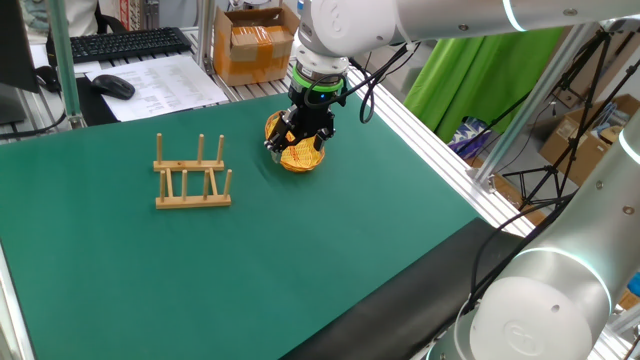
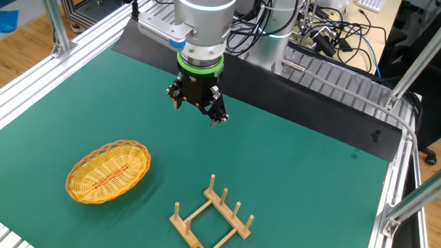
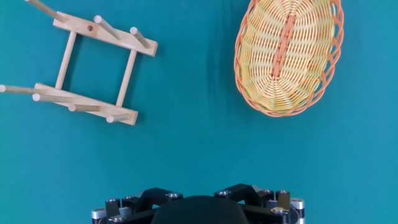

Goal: Put the dish on the dish rack

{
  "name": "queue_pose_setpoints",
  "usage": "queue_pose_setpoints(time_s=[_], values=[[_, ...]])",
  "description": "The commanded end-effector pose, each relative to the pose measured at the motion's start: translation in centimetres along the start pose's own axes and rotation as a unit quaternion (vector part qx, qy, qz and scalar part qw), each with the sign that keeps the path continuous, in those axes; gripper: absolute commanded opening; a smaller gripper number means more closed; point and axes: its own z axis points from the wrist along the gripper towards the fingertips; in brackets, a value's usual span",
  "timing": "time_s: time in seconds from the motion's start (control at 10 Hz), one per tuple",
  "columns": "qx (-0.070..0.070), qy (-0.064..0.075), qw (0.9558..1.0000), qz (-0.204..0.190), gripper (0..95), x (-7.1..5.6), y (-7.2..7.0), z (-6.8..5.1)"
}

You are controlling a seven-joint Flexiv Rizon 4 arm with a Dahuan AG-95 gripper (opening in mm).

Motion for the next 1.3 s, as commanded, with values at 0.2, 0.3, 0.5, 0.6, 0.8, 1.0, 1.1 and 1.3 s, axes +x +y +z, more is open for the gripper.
queue_pose_setpoints(time_s=[0.2, 0.3, 0.5, 0.6, 0.8, 1.0, 1.1, 1.3], values=[[0.027, -0.029, 0.9882, 0.148, 0.0, 0.5, 0.1, 0.4], [0.028, -0.029, 0.9885, 0.146, 0.0, 1.1, 0.3, 1.0], [0.028, -0.029, 0.9883, 0.147, 0.0, 1.5, 0.4, 1.4], [0.028, -0.029, 0.9882, 0.148, 0.0, 1.5, 0.4, 1.4], [0.034, -0.029, 0.9879, 0.149, 0.0, 1.5, 0.4, 1.3], [0.048, -0.032, 0.9874, 0.148, 0.0, 1.3, 0.0, 1.4], [0.059, -0.026, 0.9879, 0.141, 0.0, 1.1, -0.3, 1.5], [0.057, -0.020, 0.9886, 0.138, 0.0, 0.9, -1.3, 1.8]])
